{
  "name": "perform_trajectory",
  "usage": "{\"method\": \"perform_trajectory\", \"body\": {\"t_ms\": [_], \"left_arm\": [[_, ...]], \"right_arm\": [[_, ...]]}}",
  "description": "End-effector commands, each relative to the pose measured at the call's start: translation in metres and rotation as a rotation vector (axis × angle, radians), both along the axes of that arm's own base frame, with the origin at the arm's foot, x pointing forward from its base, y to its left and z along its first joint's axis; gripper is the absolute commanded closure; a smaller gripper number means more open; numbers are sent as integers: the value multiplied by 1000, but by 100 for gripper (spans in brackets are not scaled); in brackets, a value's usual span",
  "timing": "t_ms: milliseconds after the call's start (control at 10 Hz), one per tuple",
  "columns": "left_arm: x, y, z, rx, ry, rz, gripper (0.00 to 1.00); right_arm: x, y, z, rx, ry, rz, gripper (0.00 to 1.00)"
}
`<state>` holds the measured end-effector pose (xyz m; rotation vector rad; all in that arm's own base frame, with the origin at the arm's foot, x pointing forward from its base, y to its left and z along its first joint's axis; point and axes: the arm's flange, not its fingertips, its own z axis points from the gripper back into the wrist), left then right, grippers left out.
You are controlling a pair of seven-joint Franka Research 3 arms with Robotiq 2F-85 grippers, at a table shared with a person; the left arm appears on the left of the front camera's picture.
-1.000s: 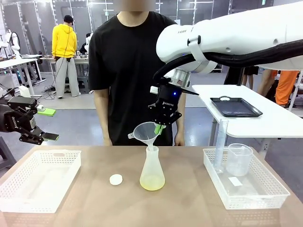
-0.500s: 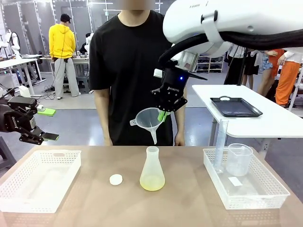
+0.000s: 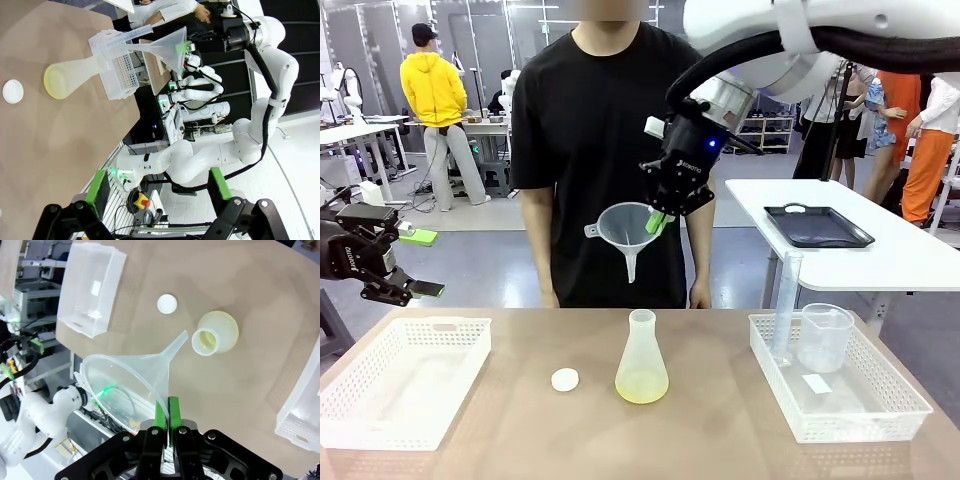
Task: Prepare the solutions needed for the experiment.
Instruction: Once the solution is in the Big flask , pick up the Plastic Funnel and place it back into the right Organizing basket.
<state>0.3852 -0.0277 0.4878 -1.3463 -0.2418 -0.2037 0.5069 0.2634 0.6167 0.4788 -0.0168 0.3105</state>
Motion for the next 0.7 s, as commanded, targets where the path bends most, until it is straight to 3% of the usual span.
{"method": "perform_trajectory", "body": {"t_ms": [0, 600], "left_arm": [[0, 0, 3, -18, -6, -4, 0], [0, 0, 3, -18, -6, -4, 0]], "right_arm": [[-10, -32, -7, 38, 22, 0, 100], [-25, -175, -33, 38, 126, -150, 100]]}}
